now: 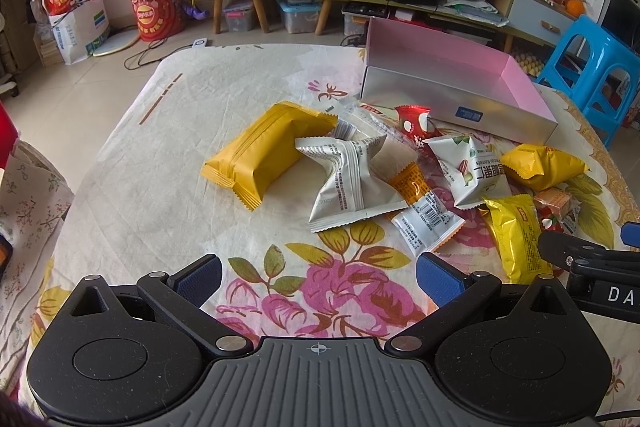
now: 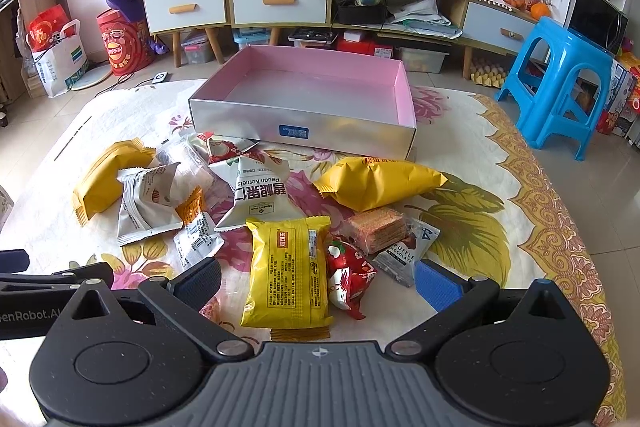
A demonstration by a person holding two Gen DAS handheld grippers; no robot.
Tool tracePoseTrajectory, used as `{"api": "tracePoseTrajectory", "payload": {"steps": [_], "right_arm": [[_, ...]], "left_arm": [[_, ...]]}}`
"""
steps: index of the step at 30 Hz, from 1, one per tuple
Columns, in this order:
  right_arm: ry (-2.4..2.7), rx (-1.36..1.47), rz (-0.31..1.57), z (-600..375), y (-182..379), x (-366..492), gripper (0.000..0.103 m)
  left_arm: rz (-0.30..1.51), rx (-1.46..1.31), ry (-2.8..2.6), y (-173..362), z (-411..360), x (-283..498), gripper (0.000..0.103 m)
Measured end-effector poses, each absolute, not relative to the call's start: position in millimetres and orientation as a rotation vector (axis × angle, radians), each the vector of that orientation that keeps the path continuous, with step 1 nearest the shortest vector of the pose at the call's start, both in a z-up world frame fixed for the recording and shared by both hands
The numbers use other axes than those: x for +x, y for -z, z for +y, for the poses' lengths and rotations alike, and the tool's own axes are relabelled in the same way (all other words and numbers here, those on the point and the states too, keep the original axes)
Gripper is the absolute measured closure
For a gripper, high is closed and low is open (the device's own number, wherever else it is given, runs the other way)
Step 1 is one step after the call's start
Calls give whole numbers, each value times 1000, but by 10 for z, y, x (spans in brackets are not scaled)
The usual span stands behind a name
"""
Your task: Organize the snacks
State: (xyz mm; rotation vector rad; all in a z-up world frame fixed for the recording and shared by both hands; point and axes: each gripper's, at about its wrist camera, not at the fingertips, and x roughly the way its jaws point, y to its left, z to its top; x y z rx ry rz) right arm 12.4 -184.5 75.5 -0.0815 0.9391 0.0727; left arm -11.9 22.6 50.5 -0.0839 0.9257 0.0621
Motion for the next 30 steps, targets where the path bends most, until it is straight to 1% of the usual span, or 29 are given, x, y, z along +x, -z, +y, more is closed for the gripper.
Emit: {"api": "tracePoseTrajectory", "payload": {"steps": [6, 14, 18, 22, 24, 27, 29, 30], "right_arm": [[-87, -96, 923, -1834, -851, 181, 7], [-137, -4, 906, -1942, -1073, 438, 8], [-162, -9, 880, -1965, -1195, 549, 8], [-204, 28, 905, -1996, -1204, 727, 10], [-211, 44, 914, -2026, -1153, 822, 13], [-227, 139, 935, -2171, -1029, 934, 16], [-228, 165, 980, -2237, -933, 1038, 22], [-228, 179, 988, -2274, -895, 1082, 23]], "left_arm": [[938, -87, -50, -559, 247, -37, 0], [930, -70, -13, -760, 278, 176, 0], [917, -45, 8, -836, 279, 328, 0], [916, -55, 23, -783, 324, 491, 0], [912, -67, 29, -711, 367, 556, 0], [936, -82, 56, -598, 414, 694, 0], [930, -104, 85, -546, 449, 768, 1], [927, -117, 99, -523, 466, 807, 2]]}}
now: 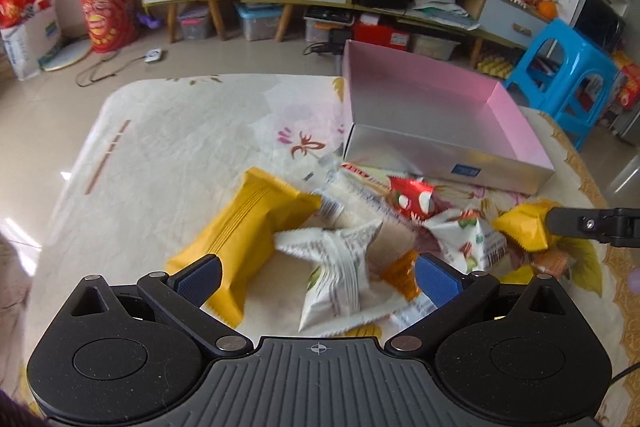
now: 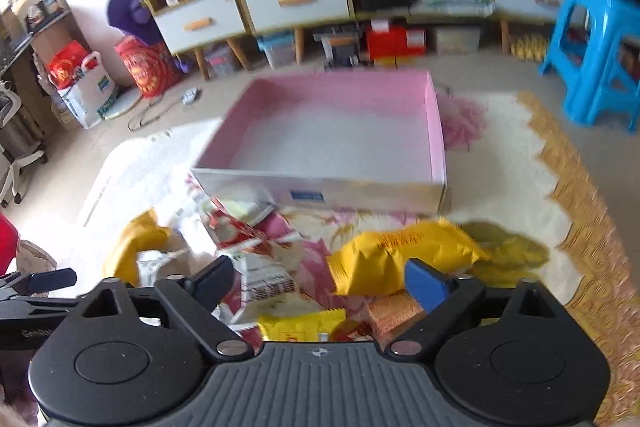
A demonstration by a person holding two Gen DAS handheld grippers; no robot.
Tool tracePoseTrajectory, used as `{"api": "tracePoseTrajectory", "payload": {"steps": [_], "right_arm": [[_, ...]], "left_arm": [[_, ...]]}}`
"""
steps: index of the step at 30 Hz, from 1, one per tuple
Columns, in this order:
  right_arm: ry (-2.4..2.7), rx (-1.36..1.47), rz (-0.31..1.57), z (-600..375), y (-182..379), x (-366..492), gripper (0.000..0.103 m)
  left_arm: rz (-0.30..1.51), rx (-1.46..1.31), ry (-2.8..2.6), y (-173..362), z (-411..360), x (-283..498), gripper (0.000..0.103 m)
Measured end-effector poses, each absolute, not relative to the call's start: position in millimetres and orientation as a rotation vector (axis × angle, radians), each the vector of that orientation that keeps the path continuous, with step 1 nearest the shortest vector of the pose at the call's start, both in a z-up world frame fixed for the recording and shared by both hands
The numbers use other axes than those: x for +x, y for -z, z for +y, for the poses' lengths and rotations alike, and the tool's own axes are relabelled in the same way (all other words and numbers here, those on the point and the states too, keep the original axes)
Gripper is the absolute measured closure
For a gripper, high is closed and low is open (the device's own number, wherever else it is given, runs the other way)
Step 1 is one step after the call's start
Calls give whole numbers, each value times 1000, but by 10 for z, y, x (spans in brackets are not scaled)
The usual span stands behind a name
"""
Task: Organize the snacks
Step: 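Grasp the white-silver pastry packet with the left tool while the right tool grasps a yellow cake pack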
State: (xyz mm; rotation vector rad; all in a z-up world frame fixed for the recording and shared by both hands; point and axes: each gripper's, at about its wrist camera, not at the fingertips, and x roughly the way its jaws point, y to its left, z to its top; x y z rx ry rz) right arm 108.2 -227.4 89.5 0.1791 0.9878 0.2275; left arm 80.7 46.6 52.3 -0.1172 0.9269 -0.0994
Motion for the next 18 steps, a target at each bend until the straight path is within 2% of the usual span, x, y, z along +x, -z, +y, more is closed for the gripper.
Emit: {"api": "tracePoseTrajectory", "payload": {"steps": [7, 10, 13, 15, 18], "right_arm": [[-167, 222, 1025, -2469, -704, 1337, 29], [-147, 247, 1042, -2548, -634, 1411, 29], [-136, 249, 1050, -2585, -570, 1452, 27], [-128, 251, 1058, -2590, -532, 1462, 27], [-110, 257, 1083, -2594, -450, 1480, 27]], "left_arm": [[954, -220, 166, -358, 521, 998, 9], [985, -227, 173, -283, 469, 1042, 18], [1012, -222, 161, -199, 420, 1067, 32], [1032, -230, 157, -149, 402, 1077, 51], [1050, -239, 137, -90, 400, 1076, 60]]}}
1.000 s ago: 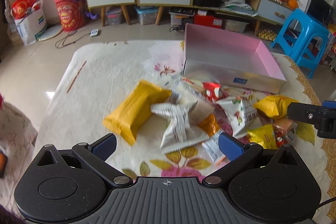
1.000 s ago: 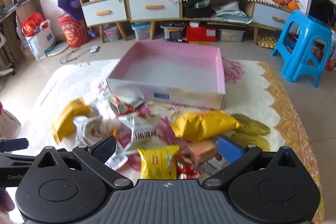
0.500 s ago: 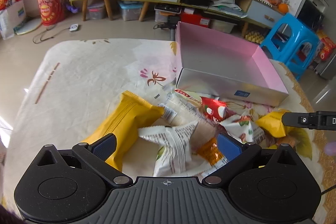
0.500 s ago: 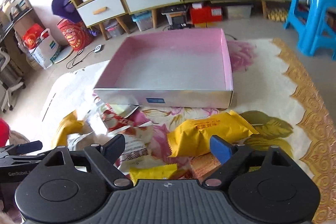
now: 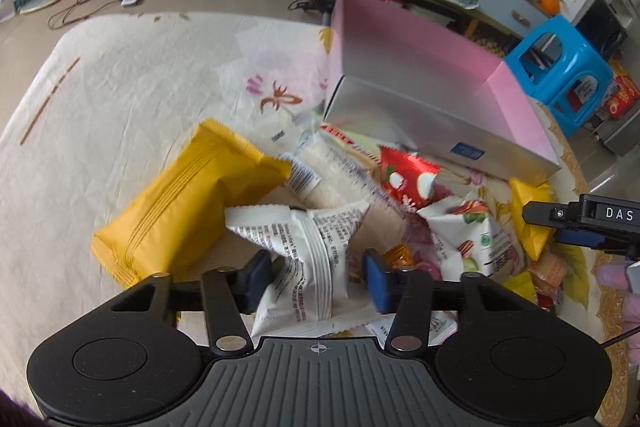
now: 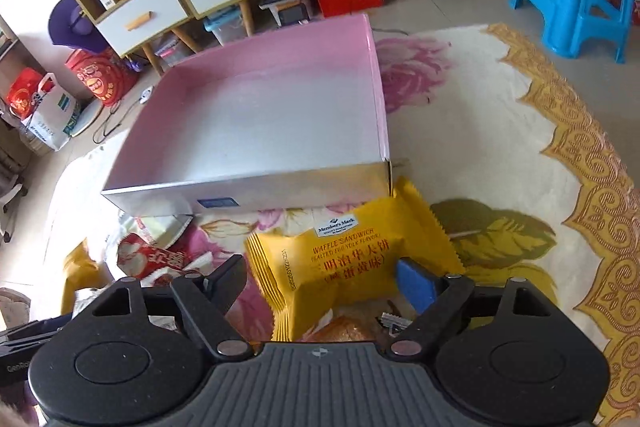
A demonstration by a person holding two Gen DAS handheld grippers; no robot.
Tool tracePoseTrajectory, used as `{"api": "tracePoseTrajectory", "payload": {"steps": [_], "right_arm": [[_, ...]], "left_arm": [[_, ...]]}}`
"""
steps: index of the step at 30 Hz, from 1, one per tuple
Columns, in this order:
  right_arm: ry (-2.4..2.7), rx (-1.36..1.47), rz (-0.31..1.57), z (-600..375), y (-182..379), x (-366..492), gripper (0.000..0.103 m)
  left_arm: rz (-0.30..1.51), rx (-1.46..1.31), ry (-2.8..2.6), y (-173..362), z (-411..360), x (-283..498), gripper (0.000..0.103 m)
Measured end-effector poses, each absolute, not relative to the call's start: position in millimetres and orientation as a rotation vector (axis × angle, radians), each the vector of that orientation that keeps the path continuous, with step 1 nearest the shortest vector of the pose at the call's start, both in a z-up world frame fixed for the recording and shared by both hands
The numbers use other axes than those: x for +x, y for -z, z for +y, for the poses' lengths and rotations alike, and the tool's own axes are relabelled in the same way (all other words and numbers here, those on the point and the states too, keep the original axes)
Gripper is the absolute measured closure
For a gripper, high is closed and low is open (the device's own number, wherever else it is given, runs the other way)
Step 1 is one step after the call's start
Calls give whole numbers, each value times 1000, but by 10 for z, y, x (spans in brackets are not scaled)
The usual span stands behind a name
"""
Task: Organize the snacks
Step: 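Grasp the white-silver pastry packet with the left tool while the right tool grasps a yellow cake pack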
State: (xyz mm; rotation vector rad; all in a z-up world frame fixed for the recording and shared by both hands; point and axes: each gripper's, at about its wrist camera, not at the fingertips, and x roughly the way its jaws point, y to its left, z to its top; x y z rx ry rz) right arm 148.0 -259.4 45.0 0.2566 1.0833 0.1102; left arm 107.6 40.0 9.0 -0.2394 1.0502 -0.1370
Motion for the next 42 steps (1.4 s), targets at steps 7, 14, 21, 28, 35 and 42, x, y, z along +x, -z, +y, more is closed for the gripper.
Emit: {"api": "tracePoseTrajectory", "payload": {"steps": [7, 14, 21, 28, 35, 42], "right_arm": [[-93, 361, 1100, -2725, -369, 1551, 26], [-60, 592, 1139, -2956, -333, 1584, 15], [40, 663, 1106, -3004, -310, 1524, 17], [33, 598, 1072, -2955, -328, 1449, 40], [-10, 608, 1089, -2937, -385, 1430, 61], [-48, 634, 1098, -2944, -423, 1365, 68]], "left_arm": [[1053, -253, 98, -42, 460, 1077, 62], [1049, -234, 92, -48, 429, 1076, 63], [1046, -231, 89, -48, 427, 1078, 64], [1034, -230, 88, -83, 421, 1038, 71], [1024, -244, 106, -144, 418, 961, 76], [1002, -258, 121, -231, 454, 887, 76]]}}
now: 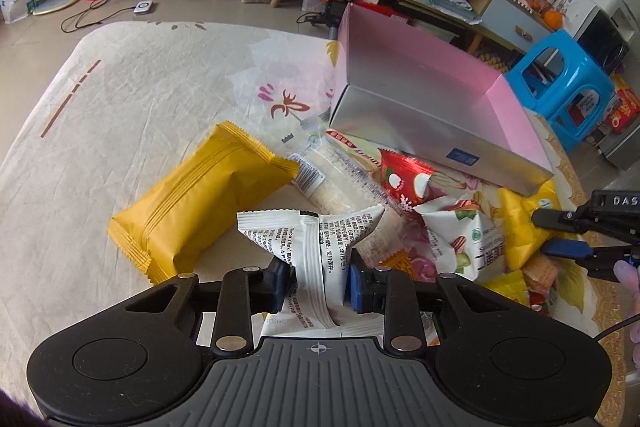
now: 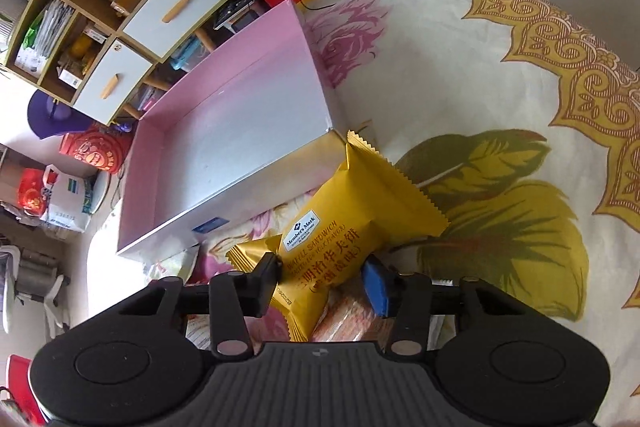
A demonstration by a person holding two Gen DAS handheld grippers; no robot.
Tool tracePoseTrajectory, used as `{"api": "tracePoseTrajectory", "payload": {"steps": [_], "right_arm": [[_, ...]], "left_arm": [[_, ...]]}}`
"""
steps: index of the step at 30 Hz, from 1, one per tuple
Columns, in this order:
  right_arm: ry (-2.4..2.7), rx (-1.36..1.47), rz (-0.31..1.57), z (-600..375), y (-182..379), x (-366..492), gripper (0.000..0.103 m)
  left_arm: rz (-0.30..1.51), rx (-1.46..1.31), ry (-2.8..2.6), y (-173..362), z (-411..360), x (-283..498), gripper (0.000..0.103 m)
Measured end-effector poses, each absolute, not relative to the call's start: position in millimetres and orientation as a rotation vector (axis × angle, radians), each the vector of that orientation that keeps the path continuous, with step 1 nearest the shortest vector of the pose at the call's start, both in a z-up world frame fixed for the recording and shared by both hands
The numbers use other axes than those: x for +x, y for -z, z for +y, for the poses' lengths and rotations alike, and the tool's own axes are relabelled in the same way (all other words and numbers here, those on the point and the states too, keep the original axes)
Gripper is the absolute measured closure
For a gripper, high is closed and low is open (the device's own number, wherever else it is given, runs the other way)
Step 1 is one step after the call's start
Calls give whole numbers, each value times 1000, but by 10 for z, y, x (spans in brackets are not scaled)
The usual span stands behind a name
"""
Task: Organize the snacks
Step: 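Grasp the white-silver pastry packet with the left tool while the right tool grasps a yellow cake pack, then carry both packets over the pink box and open both tools to drop them inside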
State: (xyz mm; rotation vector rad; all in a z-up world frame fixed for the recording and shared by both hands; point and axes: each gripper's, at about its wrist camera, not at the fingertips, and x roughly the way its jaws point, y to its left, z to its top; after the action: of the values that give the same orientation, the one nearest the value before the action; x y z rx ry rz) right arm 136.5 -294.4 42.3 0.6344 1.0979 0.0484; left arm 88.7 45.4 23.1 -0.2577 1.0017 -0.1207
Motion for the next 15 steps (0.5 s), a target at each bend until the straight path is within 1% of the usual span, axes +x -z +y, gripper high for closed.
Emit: {"api": "tracePoseTrajectory", "payload": {"steps": [1, 2, 5, 8, 10, 12, 13, 14, 15], "right_arm": [[-56, 632, 1098, -2943, -439, 1358, 74], [-62, 634, 1096, -2946, -451, 1351, 83], [-74, 649, 1099, -2953, -451, 1337, 88], [-78, 666, 1099, -2967, -444, 1337, 86], [-78, 697, 1101, -2990, -440, 1333, 80], [-63, 725, 1104, -3010, -428, 1349, 64], [-46, 731, 1098, -3013, -426, 1358, 50], [-30, 731, 1092, -3012, -426, 1363, 39], [-13, 729, 1088, -3010, -419, 1376, 37]], "left_arm": [[997, -261, 123, -252, 462, 877, 77], [992, -263, 127, -268, 469, 868, 77], [983, -267, 130, -300, 484, 849, 77], [985, -274, 128, -299, 483, 832, 77], [987, -277, 127, -293, 480, 832, 77], [989, -279, 125, -287, 474, 829, 77], [991, -280, 124, -280, 474, 833, 77], [993, -280, 124, -274, 473, 839, 77], [995, -280, 124, -268, 470, 845, 77]]}}
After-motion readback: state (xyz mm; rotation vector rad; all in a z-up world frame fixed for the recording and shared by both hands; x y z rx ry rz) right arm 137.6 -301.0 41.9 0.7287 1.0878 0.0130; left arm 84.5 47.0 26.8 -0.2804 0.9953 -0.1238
